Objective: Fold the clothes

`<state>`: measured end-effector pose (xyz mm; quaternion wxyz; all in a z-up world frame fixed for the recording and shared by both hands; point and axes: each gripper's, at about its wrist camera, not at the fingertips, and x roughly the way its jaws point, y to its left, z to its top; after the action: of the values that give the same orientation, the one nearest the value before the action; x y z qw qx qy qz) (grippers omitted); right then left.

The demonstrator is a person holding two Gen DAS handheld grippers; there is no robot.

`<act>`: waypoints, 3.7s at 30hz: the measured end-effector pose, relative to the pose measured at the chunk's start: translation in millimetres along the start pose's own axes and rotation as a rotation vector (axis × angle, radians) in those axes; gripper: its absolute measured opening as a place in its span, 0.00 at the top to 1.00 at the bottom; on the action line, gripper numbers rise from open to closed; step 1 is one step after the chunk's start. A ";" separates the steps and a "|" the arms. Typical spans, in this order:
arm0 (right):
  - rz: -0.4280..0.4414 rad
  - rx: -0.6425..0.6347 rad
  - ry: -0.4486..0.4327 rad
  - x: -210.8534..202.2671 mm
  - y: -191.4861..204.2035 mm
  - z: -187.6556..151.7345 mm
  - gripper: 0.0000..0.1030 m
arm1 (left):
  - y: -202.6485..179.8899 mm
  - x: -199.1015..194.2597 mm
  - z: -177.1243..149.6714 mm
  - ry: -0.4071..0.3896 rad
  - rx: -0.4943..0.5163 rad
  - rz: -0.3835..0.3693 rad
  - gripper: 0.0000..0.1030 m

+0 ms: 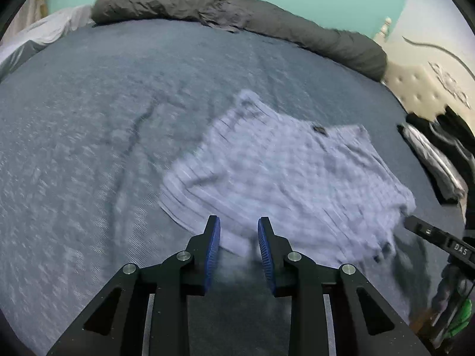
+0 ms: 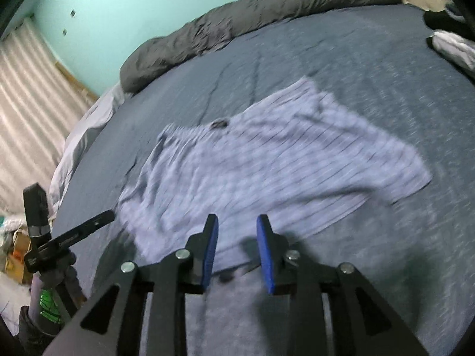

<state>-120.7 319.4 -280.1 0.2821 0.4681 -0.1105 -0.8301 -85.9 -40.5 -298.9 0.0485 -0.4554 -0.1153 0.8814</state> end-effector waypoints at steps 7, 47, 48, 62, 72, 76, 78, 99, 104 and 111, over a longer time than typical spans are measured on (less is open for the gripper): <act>-0.028 -0.071 0.058 8.3 31.1 -33.8 0.75 | -35.3 9.3 -19.3 0.047 0.084 -0.038 0.72; -0.001 -0.017 0.026 -19.2 -3.3 -32.1 0.98 | -82.5 6.7 -39.5 0.077 0.323 -0.101 0.97; 0.003 -0.019 0.024 -21.5 -2.6 -31.9 0.98 | -81.0 -0.2 -39.1 0.069 0.326 -0.102 0.97; -0.016 -0.053 0.097 -24.1 -5.8 -50.4 0.98 | -75.0 -3.9 -46.6 0.122 0.302 -0.150 0.94; -0.014 -0.016 -0.059 -60.3 -30.2 -12.2 0.97 | -25.5 -13.8 25.0 -0.013 0.151 -0.095 0.72; -0.105 -0.069 -0.055 -48.5 -50.1 24.8 0.97 | -12.7 11.3 56.2 -0.031 0.108 -0.063 0.72; -0.133 -0.102 -0.043 -40.1 -60.4 46.3 0.97 | -8.7 26.5 70.1 -0.033 0.086 -0.055 0.72; -0.195 -0.297 0.103 66.6 -109.0 186.2 0.61 | -2.8 119.5 141.8 -0.016 0.102 -0.023 0.84; -0.220 -0.323 0.123 76.4 -107.2 189.9 0.61 | -0.2 122.5 143.6 -0.020 0.103 -0.021 0.97; -0.243 -0.347 0.135 84.5 -101.9 193.9 0.61 | 16.8 112.7 144.9 -0.065 0.028 0.032 0.98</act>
<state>-354.7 338.6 -281.9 0.2633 0.4769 0.1105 -0.8312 -269.0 -58.3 -311.3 0.0372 -0.4276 -0.0971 0.8980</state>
